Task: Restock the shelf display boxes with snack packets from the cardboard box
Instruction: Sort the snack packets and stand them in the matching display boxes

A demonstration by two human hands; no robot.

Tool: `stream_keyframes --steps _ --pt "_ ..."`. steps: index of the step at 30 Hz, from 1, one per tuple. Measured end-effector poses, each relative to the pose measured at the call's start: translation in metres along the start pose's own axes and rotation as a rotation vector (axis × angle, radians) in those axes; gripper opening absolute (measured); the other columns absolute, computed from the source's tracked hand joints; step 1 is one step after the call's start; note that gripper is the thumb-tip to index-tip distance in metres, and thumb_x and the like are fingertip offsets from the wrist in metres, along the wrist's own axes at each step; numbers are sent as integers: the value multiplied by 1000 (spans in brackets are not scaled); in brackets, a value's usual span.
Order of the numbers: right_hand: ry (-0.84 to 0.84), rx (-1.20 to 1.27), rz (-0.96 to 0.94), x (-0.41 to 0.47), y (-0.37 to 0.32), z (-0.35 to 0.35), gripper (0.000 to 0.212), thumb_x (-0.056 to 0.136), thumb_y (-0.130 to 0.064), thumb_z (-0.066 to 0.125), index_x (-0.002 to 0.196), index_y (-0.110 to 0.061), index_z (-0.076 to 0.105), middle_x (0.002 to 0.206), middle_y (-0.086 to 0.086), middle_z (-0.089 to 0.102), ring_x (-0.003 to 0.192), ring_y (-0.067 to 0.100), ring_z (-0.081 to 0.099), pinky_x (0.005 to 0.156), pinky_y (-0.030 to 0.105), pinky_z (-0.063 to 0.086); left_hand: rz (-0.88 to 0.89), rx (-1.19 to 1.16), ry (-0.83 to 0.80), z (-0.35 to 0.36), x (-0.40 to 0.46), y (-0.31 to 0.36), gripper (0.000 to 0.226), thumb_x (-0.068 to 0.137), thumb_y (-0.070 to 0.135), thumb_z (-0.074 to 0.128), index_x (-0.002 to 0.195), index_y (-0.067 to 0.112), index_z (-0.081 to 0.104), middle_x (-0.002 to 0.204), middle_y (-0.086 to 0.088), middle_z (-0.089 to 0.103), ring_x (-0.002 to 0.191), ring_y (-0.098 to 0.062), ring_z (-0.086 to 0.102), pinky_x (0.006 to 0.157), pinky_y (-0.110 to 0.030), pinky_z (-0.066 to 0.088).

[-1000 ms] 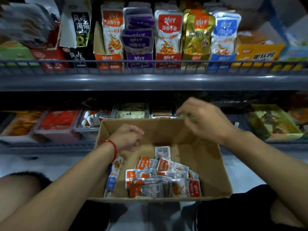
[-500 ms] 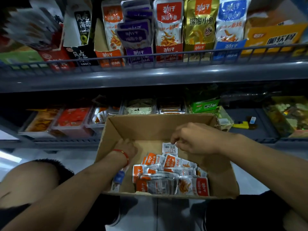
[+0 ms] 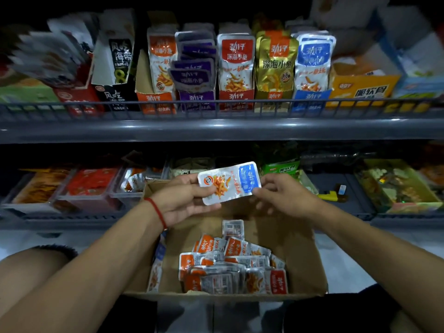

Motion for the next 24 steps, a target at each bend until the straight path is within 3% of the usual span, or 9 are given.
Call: stream_keyframes --steps 4,9,13,16,20,24 --pt "101 266 -4 -13 -11 -11 15 100 -11 62 105 2 67 92 12 77 76 16 69 64 25 56 7 -156 -63 13 -9 4 40 79 3 68 118 1 65 115 -22 72 96 -28 74 74 -42 63" --pt "161 491 -1 -28 -17 -23 15 100 -17 62 101 -6 73 94 11 73 82 16 67 72 29 54 13 -272 -150 25 -18 11 43 82 15 65 122 0 62 113 -22 72 95 -29 75 72 -45 63" --pt "308 520 -48 -40 -31 -38 15 100 -13 60 103 -3 71 80 8 71 72 15 63 63 25 52 71 -206 -191 31 -24 17 33 94 15 60 124 2 63 115 -22 72 106 -33 71 83 -48 61" --pt "490 393 -150 -49 -51 -73 11 100 -7 59 97 -6 70 75 5 70 66 16 60 55 22 51 127 -143 -172 28 -26 24 29 97 15 59 125 8 64 117 -18 72 108 -33 70 85 -51 60" --pt "755 31 -338 -62 -90 -148 16 102 -14 59 93 -21 71 68 -3 69 59 11 60 55 23 53 153 -57 -134 24 -29 26 24 99 11 57 121 10 67 113 -15 74 104 -31 72 84 -52 60" --pt "969 -369 -417 -59 -129 -207 14 104 -23 57 105 -15 68 75 2 67 58 -2 62 56 22 54 161 -11 -100 25 -32 27 23 99 6 55 119 8 67 108 -16 75 103 -34 72 84 -53 60"
Point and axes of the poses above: each hand's wrist, its own x-axis towards the middle knuckle, its own z-axis out of the palm, y = z × x, the point moved 2 cm from there along x, towards the middle knuckle
